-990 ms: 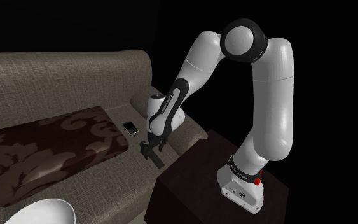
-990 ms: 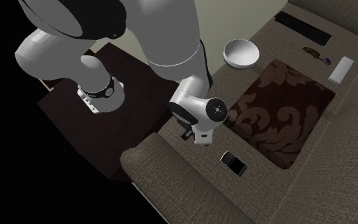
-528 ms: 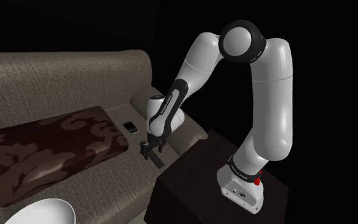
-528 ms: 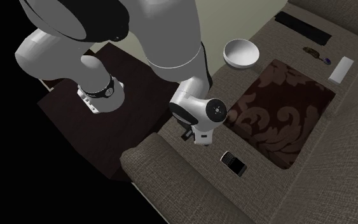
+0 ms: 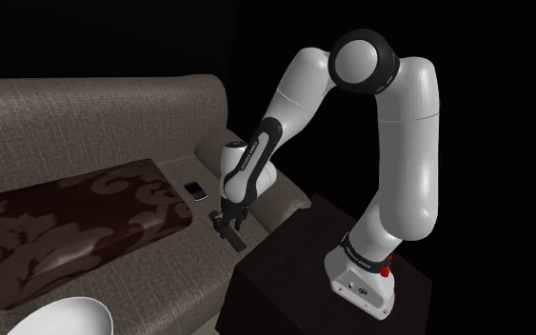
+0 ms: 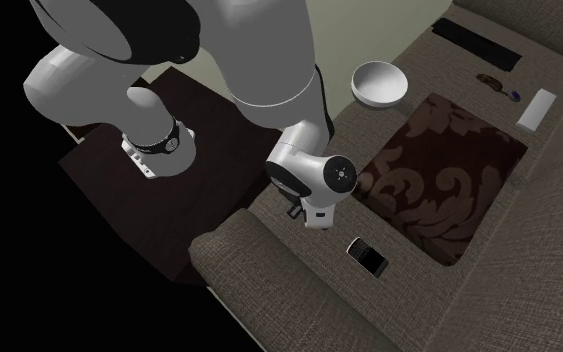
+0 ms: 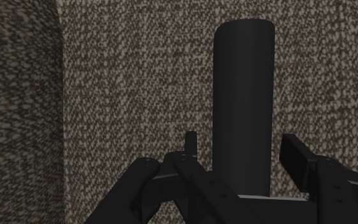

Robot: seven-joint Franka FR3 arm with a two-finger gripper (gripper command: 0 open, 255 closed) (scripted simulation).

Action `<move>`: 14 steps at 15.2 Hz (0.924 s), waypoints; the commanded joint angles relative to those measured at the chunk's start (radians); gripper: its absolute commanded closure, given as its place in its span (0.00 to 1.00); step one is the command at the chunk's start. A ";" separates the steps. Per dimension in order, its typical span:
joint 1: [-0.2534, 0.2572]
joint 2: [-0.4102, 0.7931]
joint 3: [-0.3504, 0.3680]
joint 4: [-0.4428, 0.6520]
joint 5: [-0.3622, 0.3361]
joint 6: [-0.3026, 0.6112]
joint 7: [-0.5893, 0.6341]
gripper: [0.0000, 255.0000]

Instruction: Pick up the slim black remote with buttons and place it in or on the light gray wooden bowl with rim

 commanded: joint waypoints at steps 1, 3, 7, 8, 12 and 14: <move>0.003 0.008 0.005 0.004 -0.001 0.005 -0.001 1.00; 0.000 -0.010 0.006 -0.004 0.000 -0.005 -0.003 1.00; -0.005 -0.077 0.012 -0.028 0.005 -0.049 -0.001 1.00; -0.006 -0.094 0.014 -0.033 0.006 -0.060 -0.001 1.00; -0.011 -0.160 0.021 -0.053 0.011 -0.107 0.001 1.00; -0.013 -0.193 0.024 -0.061 0.014 -0.132 0.001 1.00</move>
